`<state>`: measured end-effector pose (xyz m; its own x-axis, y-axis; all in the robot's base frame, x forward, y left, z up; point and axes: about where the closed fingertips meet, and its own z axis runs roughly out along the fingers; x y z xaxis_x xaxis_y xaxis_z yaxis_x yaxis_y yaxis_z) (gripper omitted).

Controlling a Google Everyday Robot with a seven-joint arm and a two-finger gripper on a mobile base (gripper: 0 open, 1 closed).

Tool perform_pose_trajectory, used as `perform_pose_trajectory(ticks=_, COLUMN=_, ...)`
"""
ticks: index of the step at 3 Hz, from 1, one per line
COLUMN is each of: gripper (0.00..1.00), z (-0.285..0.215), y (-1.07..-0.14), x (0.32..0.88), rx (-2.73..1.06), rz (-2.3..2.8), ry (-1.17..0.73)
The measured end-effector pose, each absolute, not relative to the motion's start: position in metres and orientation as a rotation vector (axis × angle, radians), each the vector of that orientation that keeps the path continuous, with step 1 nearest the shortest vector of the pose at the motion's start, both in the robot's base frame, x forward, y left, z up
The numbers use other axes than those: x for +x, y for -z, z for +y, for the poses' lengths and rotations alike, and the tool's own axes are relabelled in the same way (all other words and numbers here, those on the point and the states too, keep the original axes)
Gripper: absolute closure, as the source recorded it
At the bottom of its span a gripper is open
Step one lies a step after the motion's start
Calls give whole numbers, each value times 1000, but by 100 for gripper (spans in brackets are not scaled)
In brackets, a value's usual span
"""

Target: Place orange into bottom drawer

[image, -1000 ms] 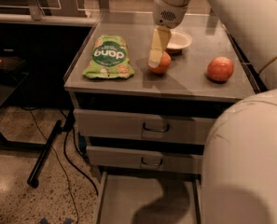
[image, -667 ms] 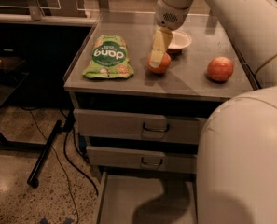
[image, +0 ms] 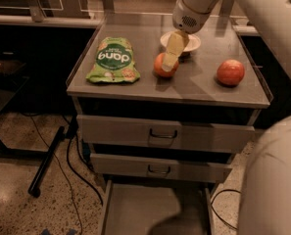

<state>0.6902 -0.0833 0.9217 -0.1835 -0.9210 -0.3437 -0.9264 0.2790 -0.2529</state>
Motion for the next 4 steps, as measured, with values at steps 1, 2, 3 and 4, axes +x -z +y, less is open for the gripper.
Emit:
perform_pose_trajectory(ticks=1, gripper=0, z=-96, y=-921, x=687, rx=-1592, rz=2094, ry=-40)
perform_pose_trajectory(ticks=2, gripper=0, z=-96, y=-920, x=687, rx=-1594, rz=2092, ry=-40)
perform_pose_trajectory(ticks=3, gripper=0, z=-96, y=-891, x=690, rx=-1541, rz=2109, ry=-136)
perform_pose_trajectory(ticks=4, gripper=0, z=-96, y=-846, x=705, rx=-1458, rz=2175, ry=-274)
